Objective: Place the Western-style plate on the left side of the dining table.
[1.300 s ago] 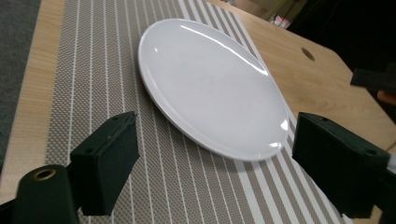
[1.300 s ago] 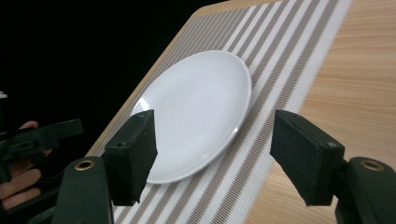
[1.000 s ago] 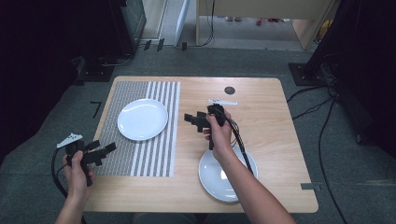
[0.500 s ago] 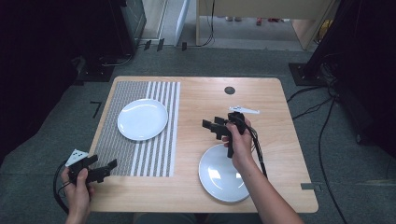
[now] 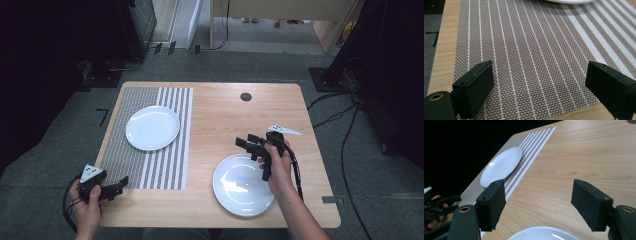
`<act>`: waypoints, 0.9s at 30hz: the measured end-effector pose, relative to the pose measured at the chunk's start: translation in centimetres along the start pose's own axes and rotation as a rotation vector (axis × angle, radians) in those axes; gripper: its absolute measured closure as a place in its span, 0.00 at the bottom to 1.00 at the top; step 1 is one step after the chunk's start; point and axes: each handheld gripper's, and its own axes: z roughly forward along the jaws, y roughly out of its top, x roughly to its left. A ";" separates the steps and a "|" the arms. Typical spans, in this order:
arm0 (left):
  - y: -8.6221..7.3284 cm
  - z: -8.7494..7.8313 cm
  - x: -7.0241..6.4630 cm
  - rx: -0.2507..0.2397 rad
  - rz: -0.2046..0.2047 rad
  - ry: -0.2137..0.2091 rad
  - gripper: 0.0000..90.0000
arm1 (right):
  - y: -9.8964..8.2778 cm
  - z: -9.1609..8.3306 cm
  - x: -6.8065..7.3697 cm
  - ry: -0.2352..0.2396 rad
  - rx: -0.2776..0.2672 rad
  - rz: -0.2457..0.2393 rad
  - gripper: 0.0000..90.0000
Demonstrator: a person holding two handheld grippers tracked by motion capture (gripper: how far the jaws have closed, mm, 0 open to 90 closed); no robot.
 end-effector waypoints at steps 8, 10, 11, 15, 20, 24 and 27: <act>0.0 0.3 -1.0 0.033 0.074 0.064 0.10 | -1.5 -3.2 -2.0 -0.039 -0.024 0.030 0.30; 0.0 0.3 -1.0 0.033 0.073 0.064 0.10 | -1.8 -4.0 -2.4 -0.045 -0.026 0.038 0.30; 0.0 0.3 -1.0 0.032 0.073 0.064 0.10 | -2.0 -4.3 -2.5 -0.049 -0.029 0.036 0.30; 0.0 0.3 -1.0 0.032 0.073 0.064 0.10 | -2.6 -5.7 -3.1 -0.074 -0.035 0.033 0.30; 0.0 0.3 -1.0 0.034 0.075 0.064 0.10 | -3.3 -7.0 -3.9 -0.123 -0.038 0.015 0.29; 0.0 0.3 -0.9 0.034 0.076 0.062 0.10 | -4.1 -8.1 -4.8 -0.169 -0.030 0.005 0.29; 0.0 0.3 -0.9 0.034 0.077 0.061 0.10 | -4.8 -8.9 -5.5 -0.193 -0.026 0.002 0.29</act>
